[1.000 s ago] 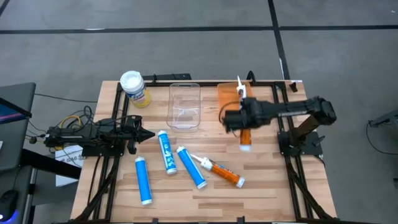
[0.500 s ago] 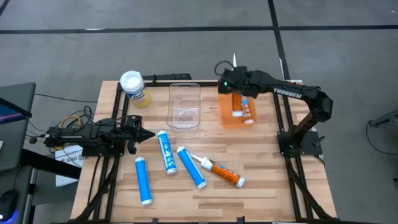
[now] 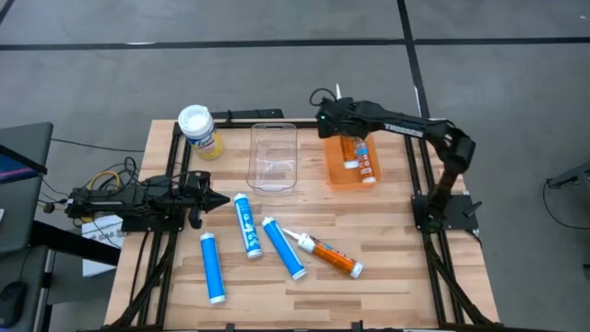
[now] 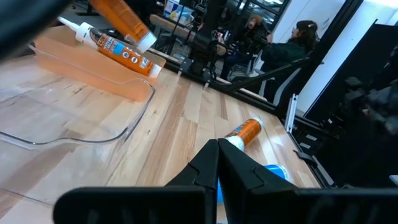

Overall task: Pick & place silicon tubes, Sealant and Lysol wipes
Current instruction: Put the right orange sealant into the orange bin

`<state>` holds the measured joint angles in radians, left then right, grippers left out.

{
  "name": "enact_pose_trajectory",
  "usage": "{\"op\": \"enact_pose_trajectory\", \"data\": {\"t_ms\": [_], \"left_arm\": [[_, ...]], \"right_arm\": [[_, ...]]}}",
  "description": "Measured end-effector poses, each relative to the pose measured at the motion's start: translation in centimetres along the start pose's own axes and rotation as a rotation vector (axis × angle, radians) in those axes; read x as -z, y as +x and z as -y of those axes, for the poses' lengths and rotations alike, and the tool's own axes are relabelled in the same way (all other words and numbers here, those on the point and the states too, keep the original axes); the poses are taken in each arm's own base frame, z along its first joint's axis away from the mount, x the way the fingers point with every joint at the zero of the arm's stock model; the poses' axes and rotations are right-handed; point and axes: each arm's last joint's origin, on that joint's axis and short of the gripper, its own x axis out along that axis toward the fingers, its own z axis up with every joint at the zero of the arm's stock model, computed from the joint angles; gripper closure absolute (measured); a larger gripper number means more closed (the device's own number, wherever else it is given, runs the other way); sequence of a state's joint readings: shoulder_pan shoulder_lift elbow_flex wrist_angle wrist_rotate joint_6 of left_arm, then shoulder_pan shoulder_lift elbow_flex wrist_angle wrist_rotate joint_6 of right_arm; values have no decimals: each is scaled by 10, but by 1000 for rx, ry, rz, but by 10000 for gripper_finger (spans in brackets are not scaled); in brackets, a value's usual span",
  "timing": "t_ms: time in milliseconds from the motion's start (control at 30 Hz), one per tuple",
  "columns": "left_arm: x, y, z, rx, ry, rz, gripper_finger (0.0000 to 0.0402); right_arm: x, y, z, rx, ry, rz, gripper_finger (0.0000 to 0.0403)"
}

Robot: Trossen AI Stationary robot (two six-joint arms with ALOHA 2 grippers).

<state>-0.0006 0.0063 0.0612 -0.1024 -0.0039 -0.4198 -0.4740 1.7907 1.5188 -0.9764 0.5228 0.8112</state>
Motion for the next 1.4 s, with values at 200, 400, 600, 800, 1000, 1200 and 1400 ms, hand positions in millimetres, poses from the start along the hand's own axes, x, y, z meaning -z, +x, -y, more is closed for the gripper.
{"op": "enact_pose_trajectory", "data": {"t_ms": [200, 400, 600, 800, 1000, 1200, 1400], "left_arm": [[0, 0, 0, 11, -20, -5, 402], [0, 0, 1, 24, -21, -11, 402], [0, 0, 1, 34, -22, -14, 402], [0, 0, 1, 35, -22, -15, 402], [0, 0, 1, 34, -22, -15, 402], [0, 0, 1, 34, -22, -15, 402], [0, 0, 1, 35, -22, -15, 402]], "right_arm": [[8, 36, -14, 63, -31, -46, 214], [14, 60, -19, 110, -39, -89, 213], [15, 63, -19, 126, -33, -88, 212], [22, 64, -13, 193, -25, -110, 211], [28, 68, -12, 203, -24, -118, 204], [37, 74, -8, 232, -4, -136, 190], [39, 74, -8, 238, -9, -129, 191]]}}
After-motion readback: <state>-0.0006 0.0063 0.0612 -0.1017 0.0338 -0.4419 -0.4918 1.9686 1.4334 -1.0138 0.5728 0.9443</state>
